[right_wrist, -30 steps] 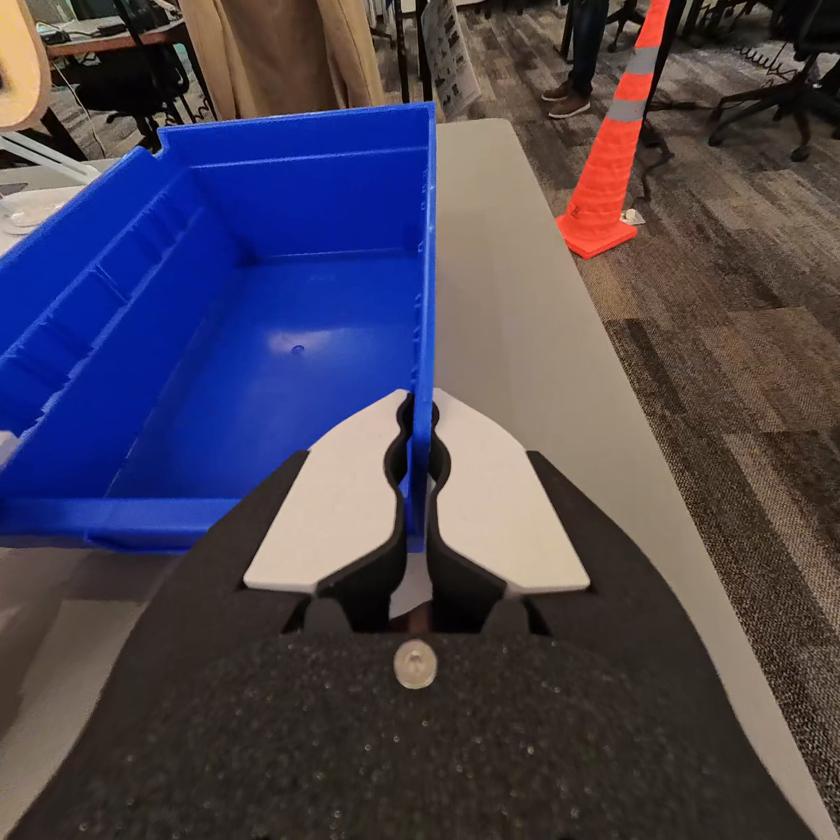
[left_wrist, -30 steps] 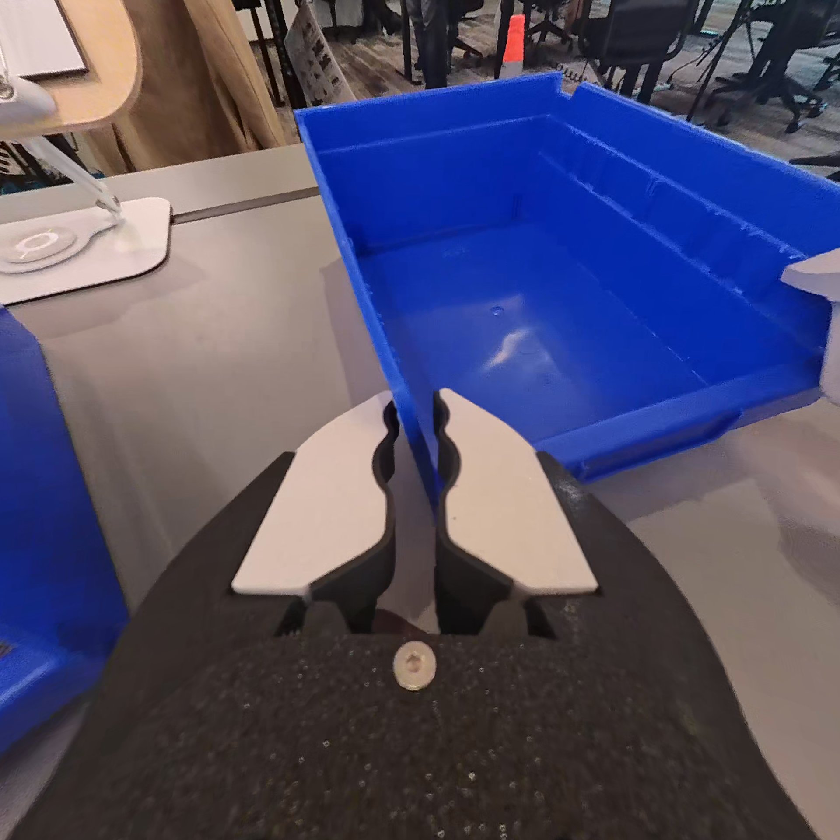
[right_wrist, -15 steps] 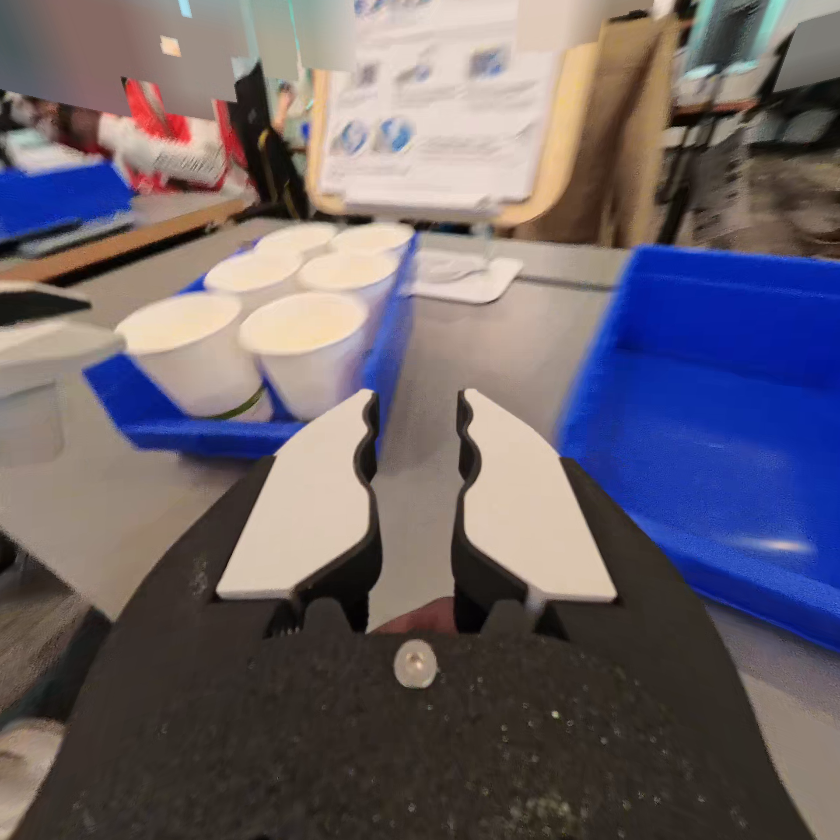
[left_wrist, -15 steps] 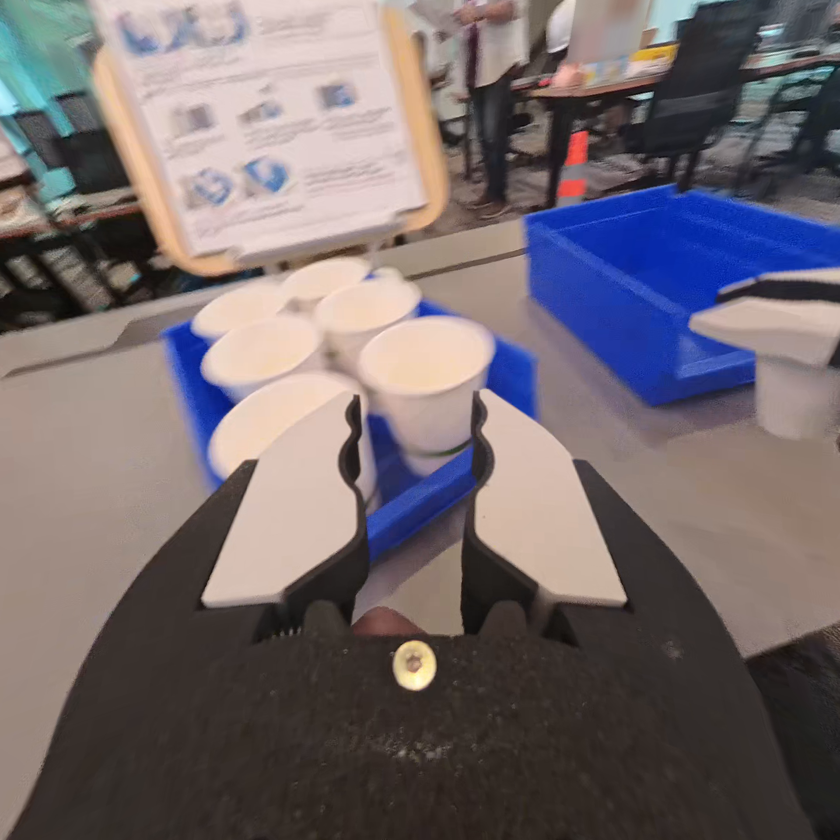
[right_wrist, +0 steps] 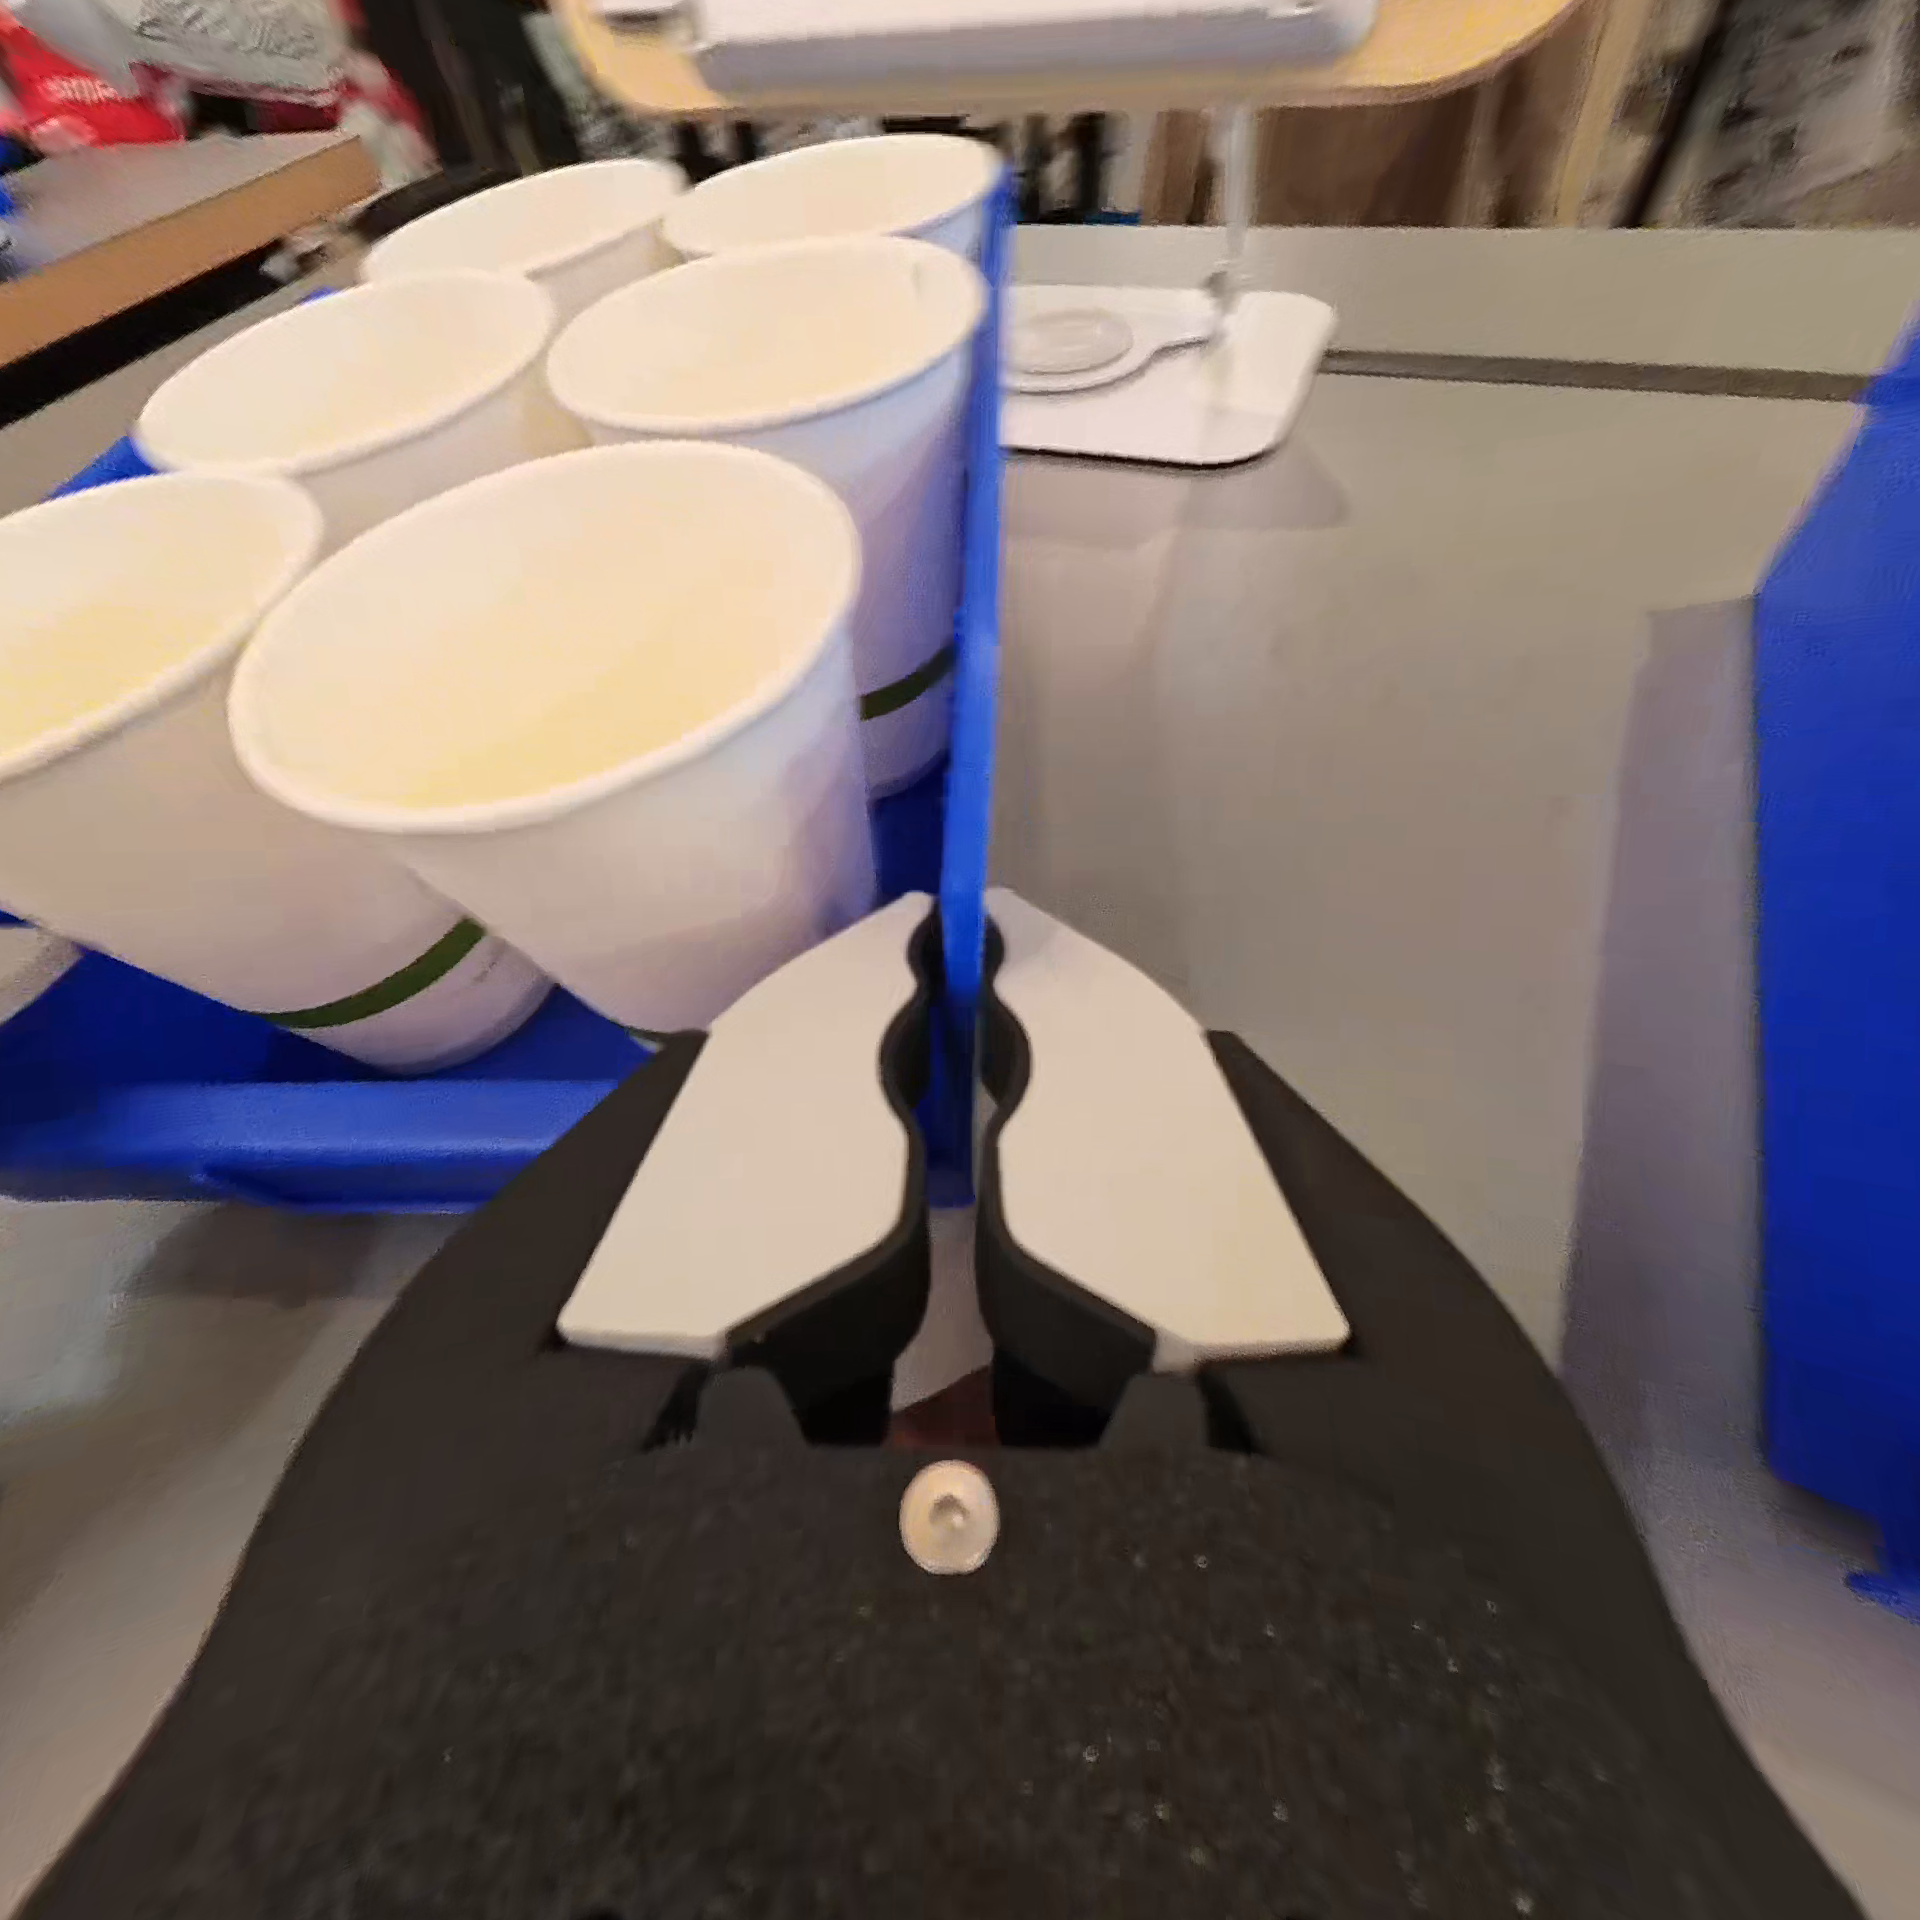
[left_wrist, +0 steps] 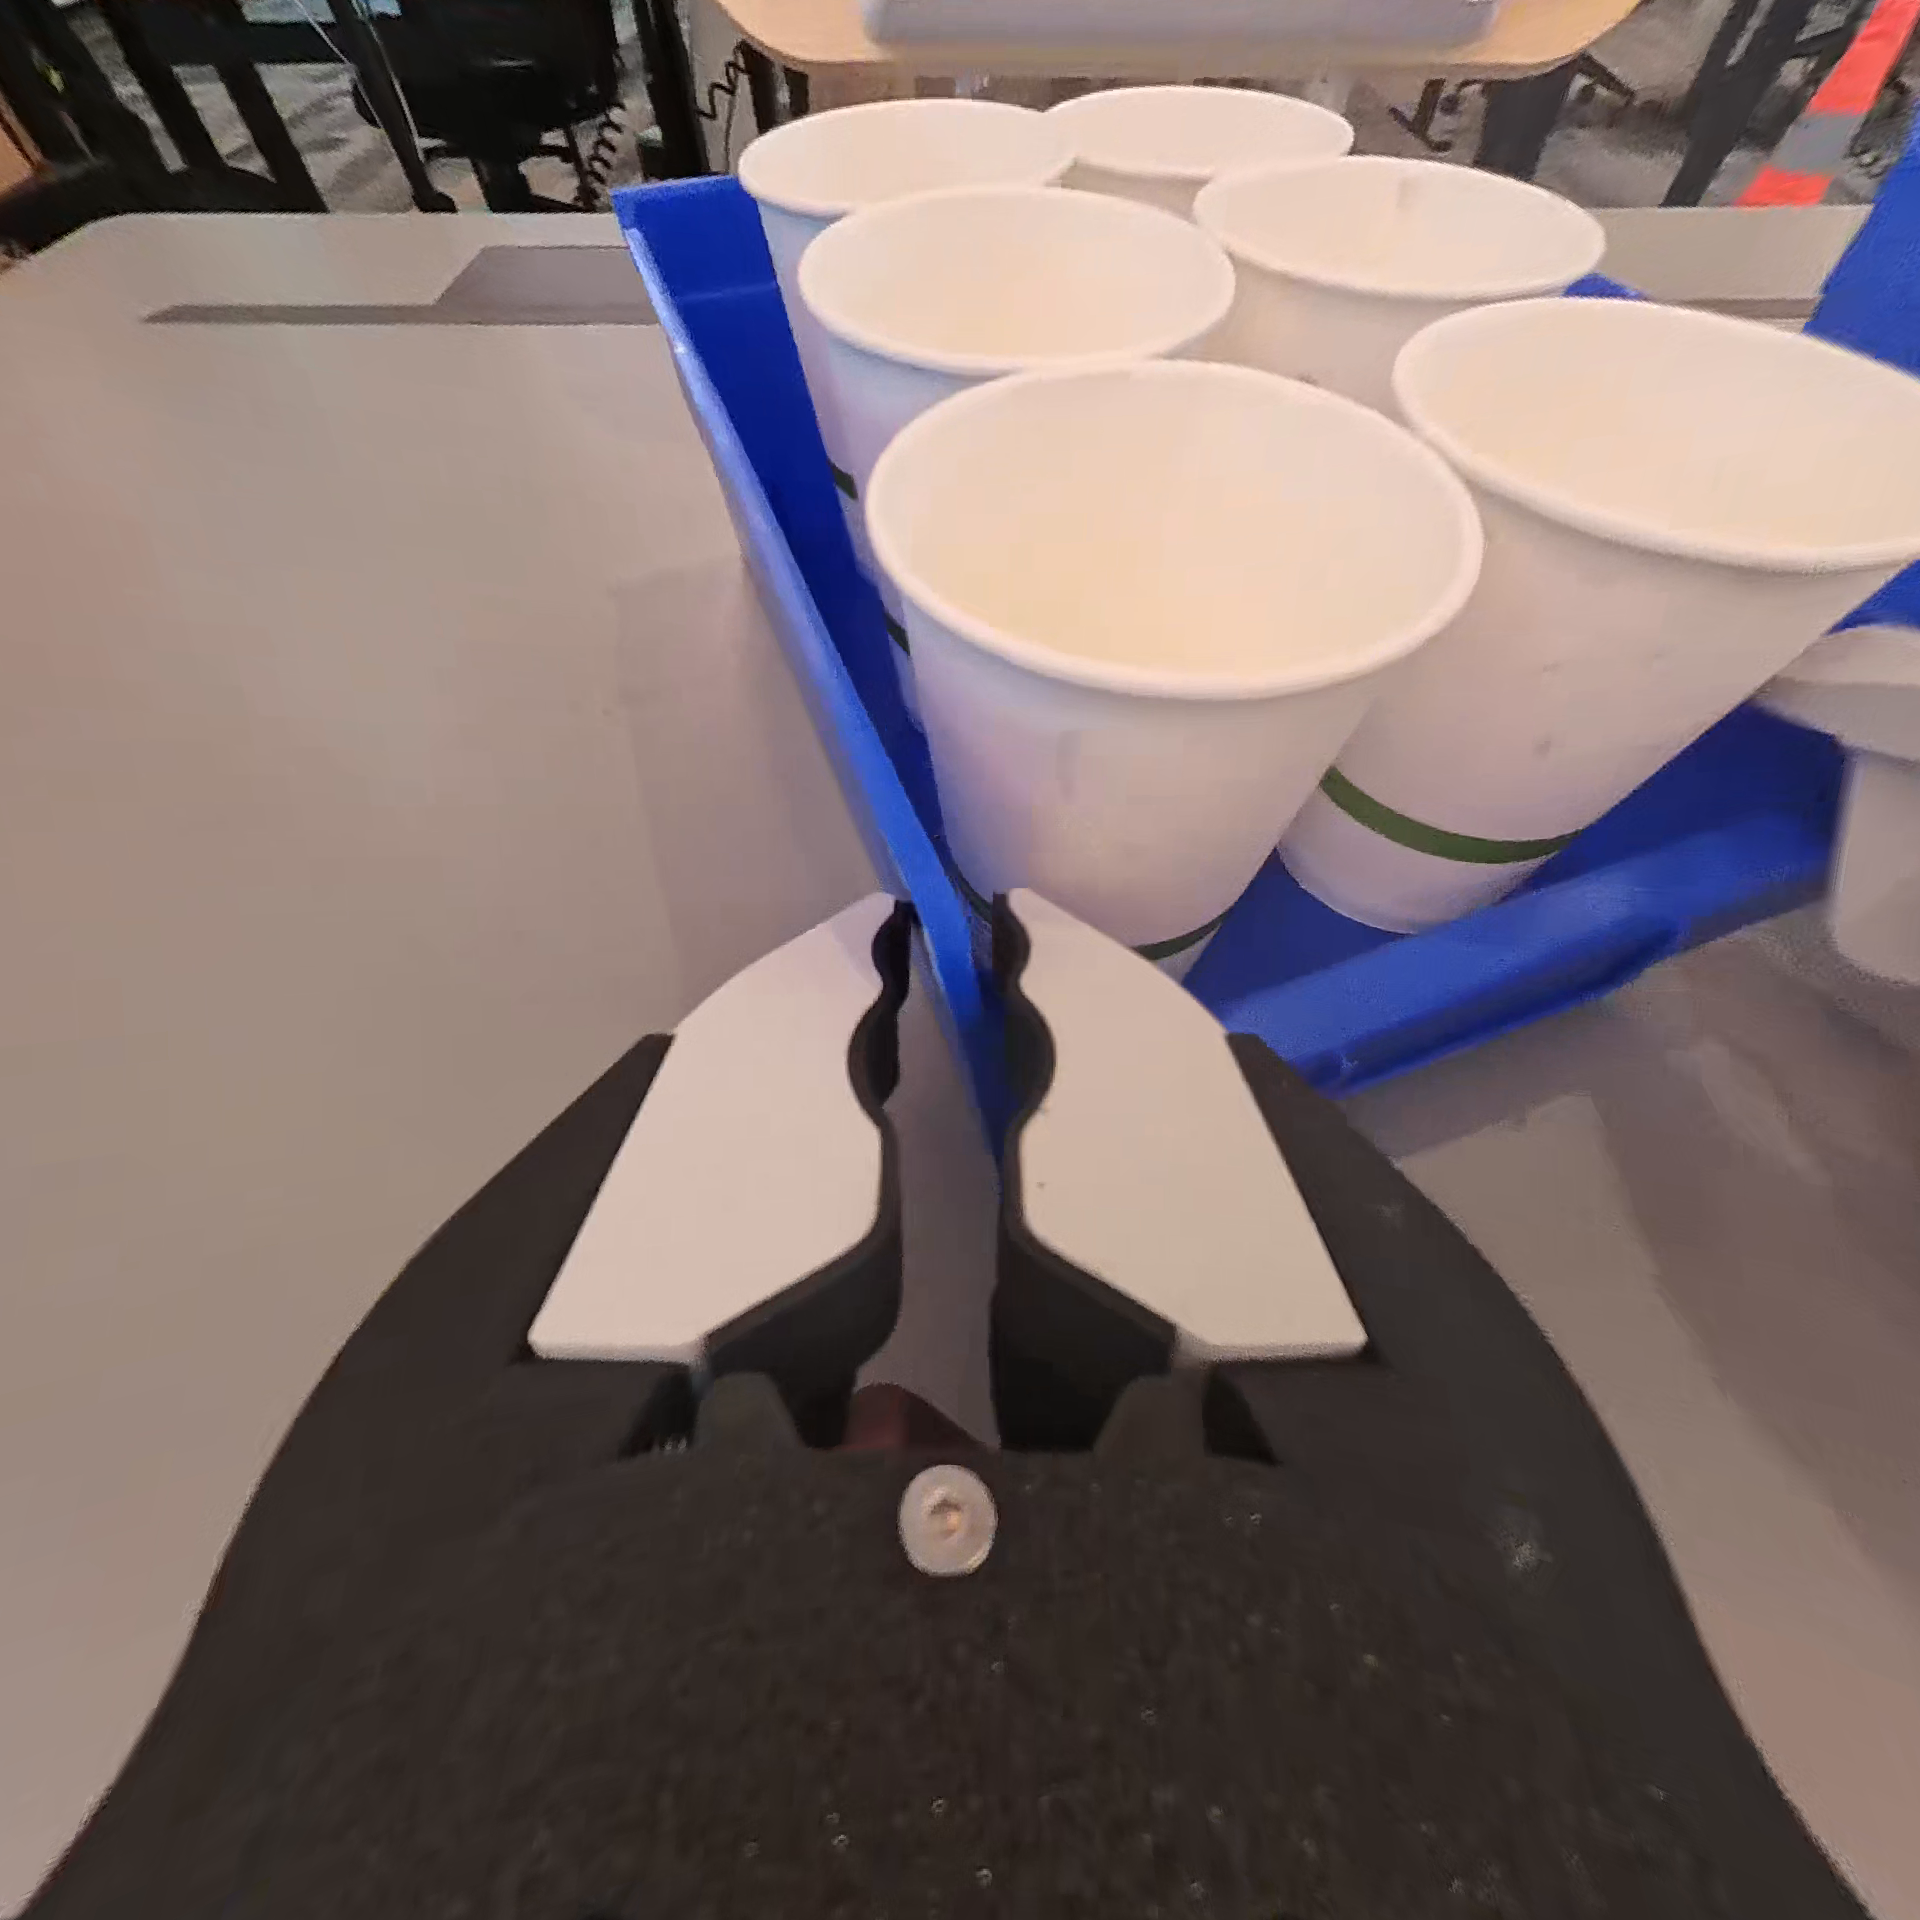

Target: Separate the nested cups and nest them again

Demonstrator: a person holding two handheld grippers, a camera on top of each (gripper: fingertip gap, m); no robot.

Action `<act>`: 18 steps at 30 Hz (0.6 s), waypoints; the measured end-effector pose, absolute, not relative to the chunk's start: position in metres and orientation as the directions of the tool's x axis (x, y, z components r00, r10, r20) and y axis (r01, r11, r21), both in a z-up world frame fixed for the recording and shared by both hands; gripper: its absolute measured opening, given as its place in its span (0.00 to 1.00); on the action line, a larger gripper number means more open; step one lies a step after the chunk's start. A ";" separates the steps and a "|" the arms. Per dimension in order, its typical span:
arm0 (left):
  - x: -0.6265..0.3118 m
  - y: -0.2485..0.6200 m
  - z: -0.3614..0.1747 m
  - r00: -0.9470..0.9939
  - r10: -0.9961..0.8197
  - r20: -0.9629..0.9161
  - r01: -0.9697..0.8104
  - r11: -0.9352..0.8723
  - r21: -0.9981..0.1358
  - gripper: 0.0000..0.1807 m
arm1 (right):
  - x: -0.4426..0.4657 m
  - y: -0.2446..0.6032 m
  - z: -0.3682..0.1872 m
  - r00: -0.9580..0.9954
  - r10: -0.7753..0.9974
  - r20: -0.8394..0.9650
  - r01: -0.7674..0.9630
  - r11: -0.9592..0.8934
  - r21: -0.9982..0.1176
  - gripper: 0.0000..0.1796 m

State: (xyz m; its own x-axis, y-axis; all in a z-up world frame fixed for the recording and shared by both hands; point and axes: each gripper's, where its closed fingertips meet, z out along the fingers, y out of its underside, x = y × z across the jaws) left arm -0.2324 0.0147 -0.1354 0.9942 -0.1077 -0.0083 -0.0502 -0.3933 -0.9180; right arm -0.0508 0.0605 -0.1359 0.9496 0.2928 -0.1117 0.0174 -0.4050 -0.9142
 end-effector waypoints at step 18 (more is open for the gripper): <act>-0.459 0.067 -0.090 0.995 -0.073 -0.061 -0.083 -0.345 -0.935 0.01 | -0.271 0.070 -0.097 0.990 0.105 -0.092 -0.060 -0.268 -0.962 0.02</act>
State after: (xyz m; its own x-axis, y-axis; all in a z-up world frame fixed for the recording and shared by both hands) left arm -0.4586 0.0665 -0.0900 0.9955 -0.0726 -0.0610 -0.0825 -0.3454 -0.9348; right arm -0.2714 0.0701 -0.0973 0.9902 0.1055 -0.0917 -0.0605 -0.2679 -0.9616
